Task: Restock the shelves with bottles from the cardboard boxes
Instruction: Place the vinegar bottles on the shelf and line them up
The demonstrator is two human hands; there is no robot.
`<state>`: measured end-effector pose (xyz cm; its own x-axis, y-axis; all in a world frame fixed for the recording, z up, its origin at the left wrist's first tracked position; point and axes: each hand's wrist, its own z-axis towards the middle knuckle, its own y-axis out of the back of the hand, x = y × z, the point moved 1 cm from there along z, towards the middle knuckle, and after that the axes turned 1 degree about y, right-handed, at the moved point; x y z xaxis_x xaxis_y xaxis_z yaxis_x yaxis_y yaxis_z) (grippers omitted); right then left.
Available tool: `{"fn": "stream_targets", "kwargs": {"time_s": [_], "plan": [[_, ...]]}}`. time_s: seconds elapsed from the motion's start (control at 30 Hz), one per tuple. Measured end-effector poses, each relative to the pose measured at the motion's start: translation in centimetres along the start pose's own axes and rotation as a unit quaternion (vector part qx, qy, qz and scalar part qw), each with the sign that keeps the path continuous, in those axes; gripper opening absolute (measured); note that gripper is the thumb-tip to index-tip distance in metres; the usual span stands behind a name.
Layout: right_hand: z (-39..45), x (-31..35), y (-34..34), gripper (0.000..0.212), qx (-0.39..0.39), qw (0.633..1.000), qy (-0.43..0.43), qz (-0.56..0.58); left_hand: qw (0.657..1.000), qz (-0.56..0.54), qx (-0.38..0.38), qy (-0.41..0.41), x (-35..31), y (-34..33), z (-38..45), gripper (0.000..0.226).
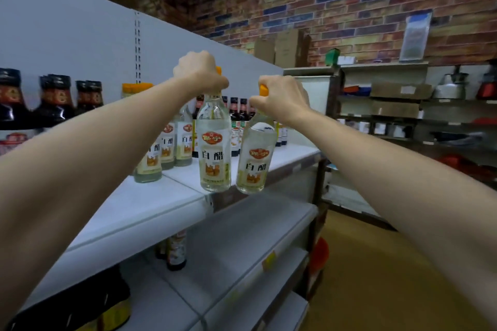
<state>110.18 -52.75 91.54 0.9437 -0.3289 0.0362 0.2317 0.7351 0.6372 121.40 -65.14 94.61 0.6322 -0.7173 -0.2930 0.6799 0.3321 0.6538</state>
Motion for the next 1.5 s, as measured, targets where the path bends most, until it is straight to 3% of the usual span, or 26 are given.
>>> {"fn": "stream_targets", "kwargs": {"time_s": [0.23,0.57,0.87,1.03,1.1,1.23,1.3,1.4,1.5], "plan": [[7.5,-4.0,-6.9,0.037,0.005,0.993,0.067,0.094,0.994,0.054,-0.030,0.094,0.2,-4.4,5.2,0.026],[15.3,-4.8,-17.3,0.024,0.073,0.974,0.107,0.186,0.977,0.165,0.012,0.138,4.6,-12.2,11.2,0.026],[19.5,-3.1,-25.1,0.028,0.118,0.927,0.105,0.339,0.949,0.240,-0.002,0.202,7.6,-14.0,13.9,0.022],[18.9,-2.3,-27.5,0.030,0.069,0.902,0.083,0.419,0.949,0.160,-0.072,0.262,8.1,-14.6,13.5,0.033],[18.2,-2.4,-28.2,0.032,0.044,0.910,0.084,0.404,0.940,0.122,-0.121,0.294,8.3,-15.3,12.6,0.041],[16.1,-3.1,-28.9,0.053,0.016,0.938,0.111,0.327,0.924,0.177,-0.184,0.285,8.2,-17.7,10.3,0.054],[14.8,-3.7,-28.9,0.058,0.045,0.940,0.124,0.313,0.918,0.208,-0.164,0.295,7.6,-18.5,8.5,0.062],[12.6,-5.1,-29.8,0.064,0.136,0.913,0.117,0.367,0.918,0.239,-0.108,0.296,7.1,-19.4,5.8,0.074],[10.1,-6.2,-31.7,0.080,0.248,0.883,0.128,0.378,0.940,0.108,-0.043,0.322,7.9,-20.5,2.7,0.089]]}}
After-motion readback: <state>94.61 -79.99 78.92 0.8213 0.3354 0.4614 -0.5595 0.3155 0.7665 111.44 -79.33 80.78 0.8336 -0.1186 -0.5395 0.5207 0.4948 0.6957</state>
